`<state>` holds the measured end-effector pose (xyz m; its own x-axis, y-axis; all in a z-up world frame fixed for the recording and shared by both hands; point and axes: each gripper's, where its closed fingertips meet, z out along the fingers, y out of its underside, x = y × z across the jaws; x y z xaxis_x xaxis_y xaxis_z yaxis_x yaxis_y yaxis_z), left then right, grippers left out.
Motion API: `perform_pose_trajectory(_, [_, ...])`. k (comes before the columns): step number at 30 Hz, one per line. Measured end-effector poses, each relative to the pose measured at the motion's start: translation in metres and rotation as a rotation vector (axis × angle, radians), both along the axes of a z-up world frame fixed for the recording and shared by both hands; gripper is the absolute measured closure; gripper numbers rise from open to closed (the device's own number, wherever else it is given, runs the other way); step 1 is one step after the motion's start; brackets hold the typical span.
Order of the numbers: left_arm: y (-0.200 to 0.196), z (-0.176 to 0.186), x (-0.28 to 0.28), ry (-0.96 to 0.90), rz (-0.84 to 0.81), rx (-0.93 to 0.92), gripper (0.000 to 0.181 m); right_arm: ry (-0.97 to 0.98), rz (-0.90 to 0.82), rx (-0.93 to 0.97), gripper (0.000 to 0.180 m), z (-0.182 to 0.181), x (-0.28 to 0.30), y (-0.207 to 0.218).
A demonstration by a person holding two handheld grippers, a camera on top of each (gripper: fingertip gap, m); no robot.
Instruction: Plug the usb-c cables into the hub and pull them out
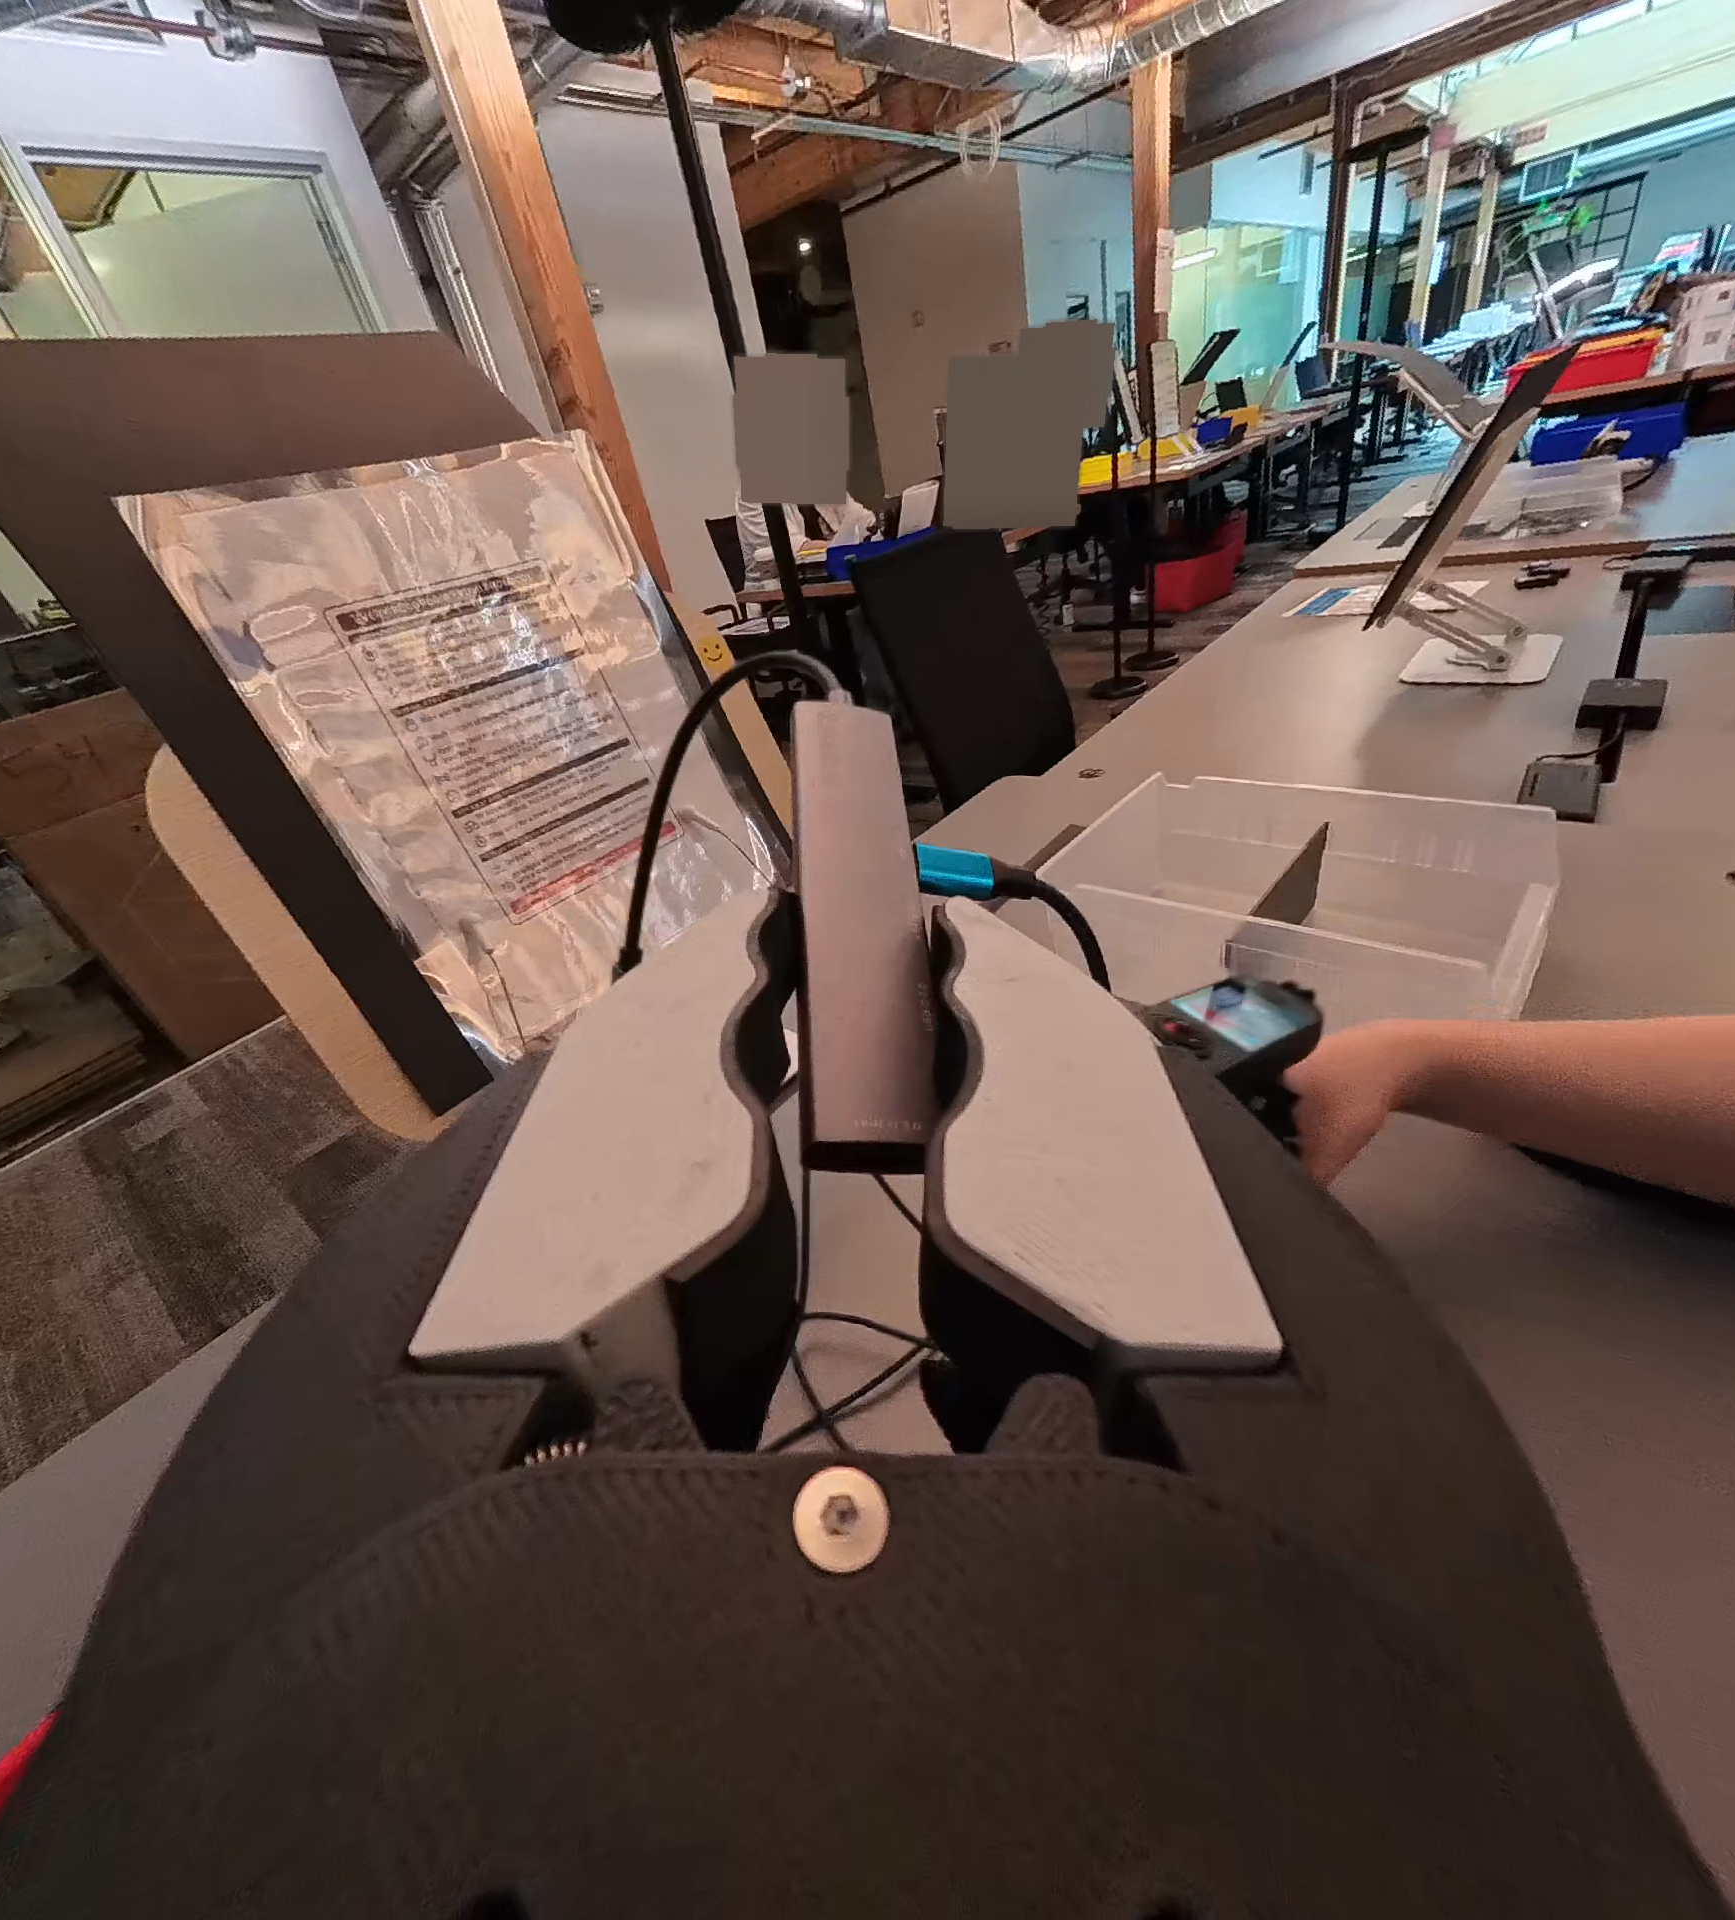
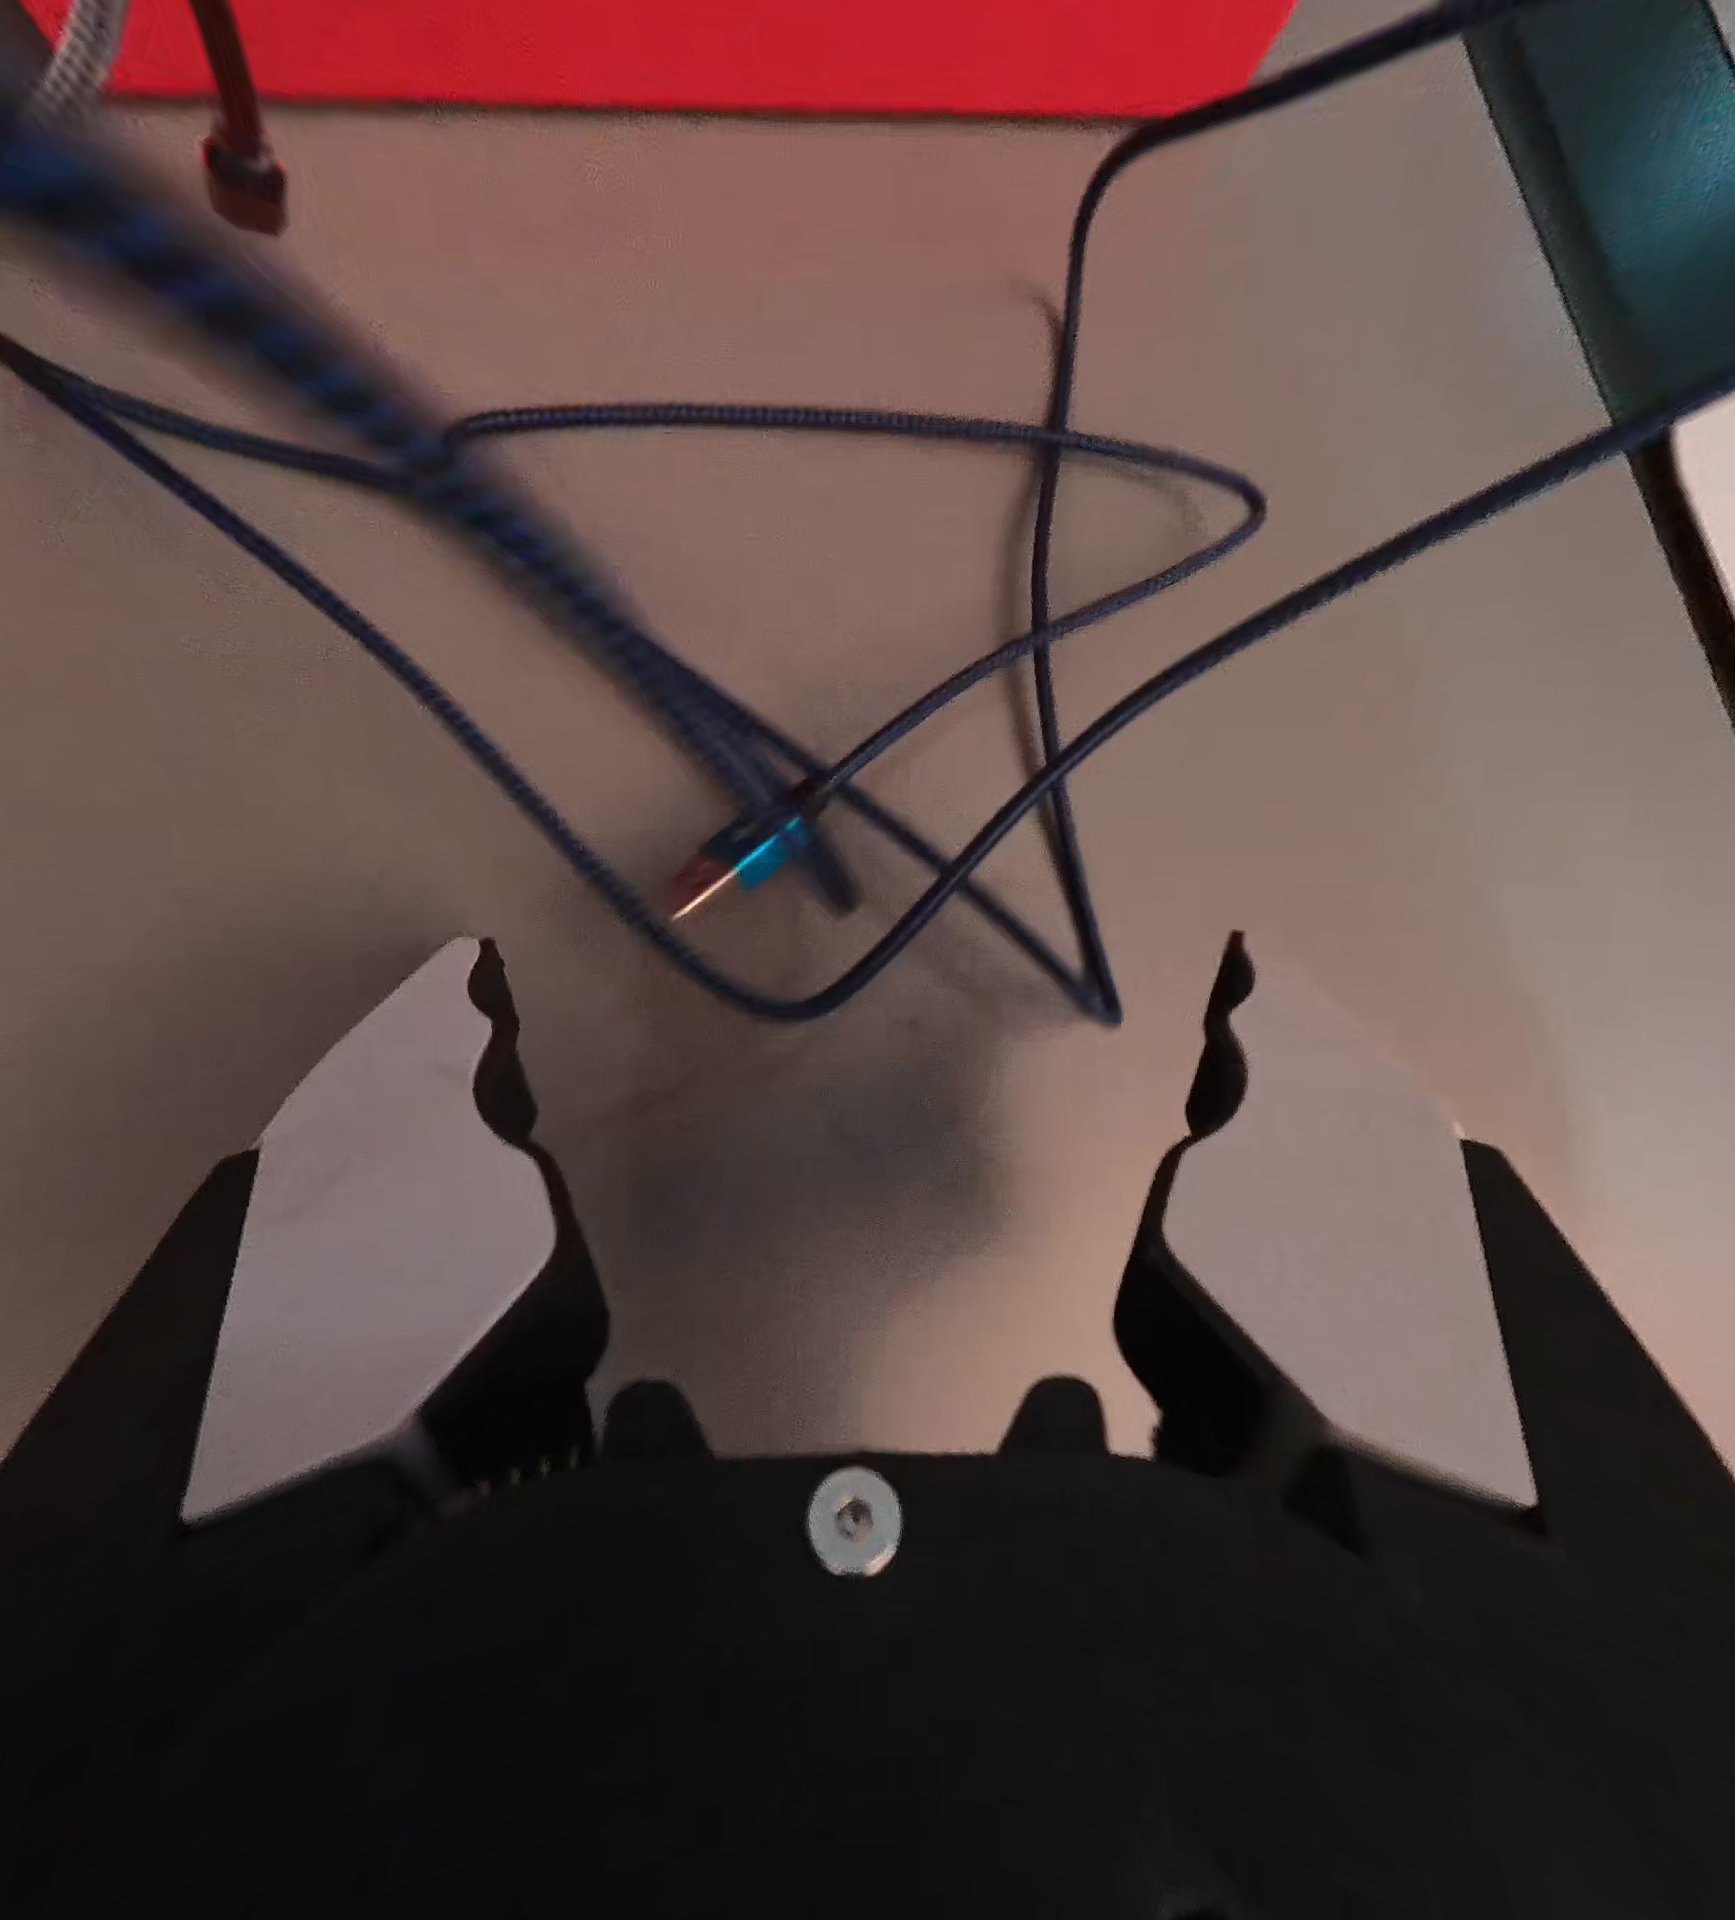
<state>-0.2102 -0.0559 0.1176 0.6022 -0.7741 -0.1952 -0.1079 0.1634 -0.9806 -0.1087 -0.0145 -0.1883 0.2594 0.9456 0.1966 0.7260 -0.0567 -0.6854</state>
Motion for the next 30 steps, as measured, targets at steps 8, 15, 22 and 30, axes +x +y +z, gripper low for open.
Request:
perform_pose_trajectory(8, [0.004,-0.006,0.006,0.026,-0.010,-0.010,0.157,0.082,0.166,-0.155,0.139,-0.013,-0.034,-0.016])
perform_pose_trajectory(15, [0.005,-0.004,0.009,0.001,-0.008,-0.011,0.157,0.125,0.093,-0.138,0.172,0.014,-0.019,-0.006])
perform_pose_trajectory(22, [-0.012,0.023,0.015,-0.100,-0.016,0.087,0.157,0.192,-0.167,-0.023,0.172,0.110,0.063,0.012])
perform_pose_trajectory(30, [-0.030,0.046,0.051,-0.232,-0.061,0.157,0.157,0.553,-0.441,-0.013,0.172,0.230,0.207,-0.001])
